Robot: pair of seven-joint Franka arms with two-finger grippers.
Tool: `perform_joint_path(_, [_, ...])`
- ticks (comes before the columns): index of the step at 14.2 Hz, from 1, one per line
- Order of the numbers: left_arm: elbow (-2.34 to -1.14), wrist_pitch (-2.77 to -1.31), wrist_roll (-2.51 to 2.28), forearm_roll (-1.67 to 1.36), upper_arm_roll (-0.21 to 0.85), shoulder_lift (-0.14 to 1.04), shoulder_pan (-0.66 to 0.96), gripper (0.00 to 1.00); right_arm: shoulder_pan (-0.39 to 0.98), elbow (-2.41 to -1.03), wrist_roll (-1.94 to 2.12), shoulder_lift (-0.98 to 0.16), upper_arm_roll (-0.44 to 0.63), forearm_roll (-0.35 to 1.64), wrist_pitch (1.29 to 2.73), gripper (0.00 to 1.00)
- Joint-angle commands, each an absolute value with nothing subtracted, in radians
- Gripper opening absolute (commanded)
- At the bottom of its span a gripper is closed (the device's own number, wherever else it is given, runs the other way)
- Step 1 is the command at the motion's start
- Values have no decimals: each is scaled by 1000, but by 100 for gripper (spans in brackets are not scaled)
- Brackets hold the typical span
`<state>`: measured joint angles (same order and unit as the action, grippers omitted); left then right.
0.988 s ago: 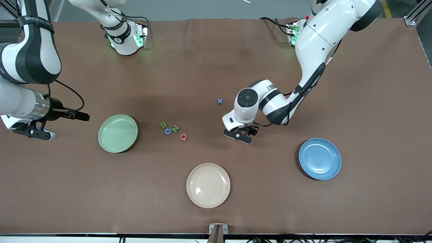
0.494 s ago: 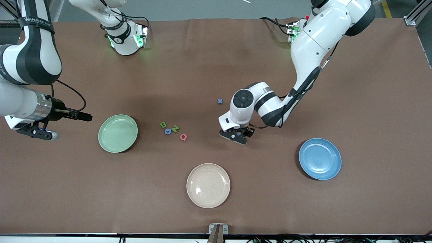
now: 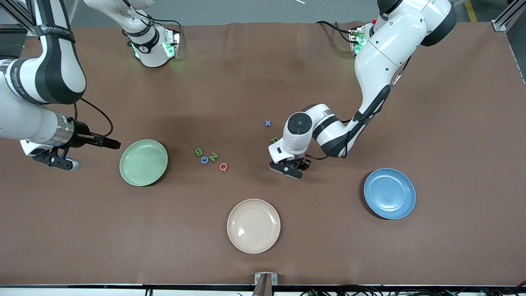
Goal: Sort upper and lower case letters into plates
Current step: 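Grasp the blue letter with the left gripper while the right gripper approaches, then carry the blue letter into the blue plate with the left gripper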
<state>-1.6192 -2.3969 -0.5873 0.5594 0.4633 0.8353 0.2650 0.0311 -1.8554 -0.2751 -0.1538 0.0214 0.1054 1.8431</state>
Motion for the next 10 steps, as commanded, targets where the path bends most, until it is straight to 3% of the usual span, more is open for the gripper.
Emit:
perform_joint_path(1, [-1600,-2402,-589,583,456,844,272,28,69,-1962,-342,-87,23,121,1916,100])
perform_joint_path(3, [-1603,-2393,-586,584,456,833,258,5,92,-1977,-371,-87,23,146,1946,100])
perform_joint_path(8, [-1626,-2281,-588,572,468,707,132,5,146,-1985,-437,-95,23,147,2005,100])
perform_joint_path(10, [-1643,-2258,-588,565,477,661,68,5,181,-2002,-439,-124,25,147,2096,100])
